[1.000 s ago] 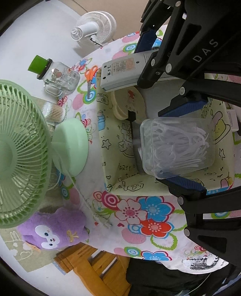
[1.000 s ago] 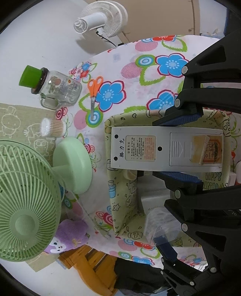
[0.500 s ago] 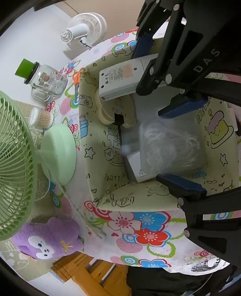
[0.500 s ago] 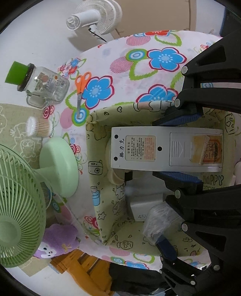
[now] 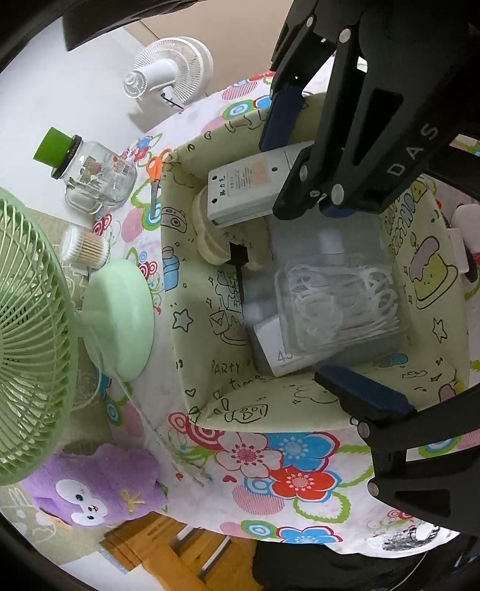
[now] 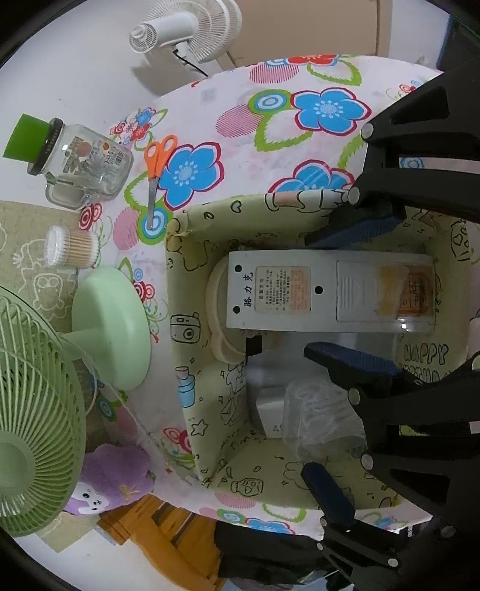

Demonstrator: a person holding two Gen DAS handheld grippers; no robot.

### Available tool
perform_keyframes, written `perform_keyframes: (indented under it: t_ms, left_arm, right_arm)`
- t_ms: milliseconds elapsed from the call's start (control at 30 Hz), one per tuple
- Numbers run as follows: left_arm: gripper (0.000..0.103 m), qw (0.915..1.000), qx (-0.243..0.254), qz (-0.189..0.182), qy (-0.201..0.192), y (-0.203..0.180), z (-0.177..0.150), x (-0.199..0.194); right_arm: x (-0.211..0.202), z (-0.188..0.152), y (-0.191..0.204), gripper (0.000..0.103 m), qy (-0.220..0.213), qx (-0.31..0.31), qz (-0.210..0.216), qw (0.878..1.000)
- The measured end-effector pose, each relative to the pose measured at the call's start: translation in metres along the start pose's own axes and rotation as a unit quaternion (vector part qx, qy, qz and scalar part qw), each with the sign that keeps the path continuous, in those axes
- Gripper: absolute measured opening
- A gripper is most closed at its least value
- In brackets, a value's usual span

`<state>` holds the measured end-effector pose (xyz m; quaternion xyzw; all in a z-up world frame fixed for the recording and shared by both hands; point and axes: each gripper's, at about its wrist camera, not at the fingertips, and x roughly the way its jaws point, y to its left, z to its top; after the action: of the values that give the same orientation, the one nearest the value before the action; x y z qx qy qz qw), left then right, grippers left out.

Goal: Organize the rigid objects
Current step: 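Lower the floss-pick box into the green box while the right gripper releases the device, then withdraw both open grippers up and away from the green box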

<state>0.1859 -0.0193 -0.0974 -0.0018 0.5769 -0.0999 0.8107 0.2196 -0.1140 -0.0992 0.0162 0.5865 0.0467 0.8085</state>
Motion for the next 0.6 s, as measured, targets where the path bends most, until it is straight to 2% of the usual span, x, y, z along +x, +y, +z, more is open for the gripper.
perform_keyframes:
  t_ms: [200,233,300,367,600]
  left_arm:
    - [0.084,1.0,-0.004,-0.006,-0.004,0.002,-0.003,-0.009]
    - [0.086,0.9999,-0.006,-0.008,-0.006,0.003,-0.003,-0.011]
    - [0.094,0.9998,-0.013,-0.002,-0.014,0.006,-0.004,-0.016]
    - [0.095,0.9997,-0.016,-0.011,-0.017,0.007,-0.003,-0.021]
    - [0.1,0.9995,-0.011,0.0,-0.028,0.003,-0.005,-0.033]
  right_arm:
    - [-0.01,-0.002,0.0,0.061,-0.012,-0.002,0.005,1.0]
    - [-0.011,-0.003,0.0,0.062,-0.014,-0.002,0.004,1.0]
    - [-0.019,-0.004,-0.001,0.072,-0.028,0.001,-0.003,1.0]
    - [-0.025,-0.005,-0.002,0.073,-0.038,0.004,0.008,0.999]
    - [-0.046,-0.01,-0.004,0.08,-0.057,-0.002,0.012,0.998]
